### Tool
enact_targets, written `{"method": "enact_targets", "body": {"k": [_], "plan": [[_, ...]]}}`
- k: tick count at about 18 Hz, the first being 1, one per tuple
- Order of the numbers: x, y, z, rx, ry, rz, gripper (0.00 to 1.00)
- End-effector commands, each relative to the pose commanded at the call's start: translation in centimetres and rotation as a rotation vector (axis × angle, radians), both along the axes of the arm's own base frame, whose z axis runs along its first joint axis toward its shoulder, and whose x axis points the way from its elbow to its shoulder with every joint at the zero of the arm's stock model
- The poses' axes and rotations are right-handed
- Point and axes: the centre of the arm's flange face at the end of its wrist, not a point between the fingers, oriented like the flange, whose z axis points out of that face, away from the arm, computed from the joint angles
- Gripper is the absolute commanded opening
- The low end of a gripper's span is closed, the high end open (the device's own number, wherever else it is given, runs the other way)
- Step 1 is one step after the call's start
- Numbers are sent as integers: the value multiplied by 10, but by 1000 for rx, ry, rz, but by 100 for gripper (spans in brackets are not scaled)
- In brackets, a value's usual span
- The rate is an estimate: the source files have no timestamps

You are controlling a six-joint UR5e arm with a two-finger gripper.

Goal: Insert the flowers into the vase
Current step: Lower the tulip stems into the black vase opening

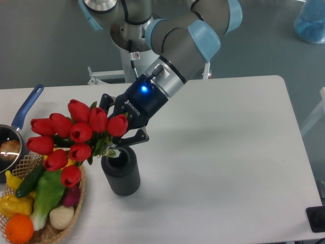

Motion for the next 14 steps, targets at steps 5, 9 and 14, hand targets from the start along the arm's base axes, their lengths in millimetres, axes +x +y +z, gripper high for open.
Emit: {"method": "enact_targets", "body": {"k": [5, 9, 14], "plan": [[1, 0, -4, -5, -7, -2, 27], [0, 1, -8, -7, -8, -3, 27], [-6, 5, -22, -13, -10, -9, 27]]}}
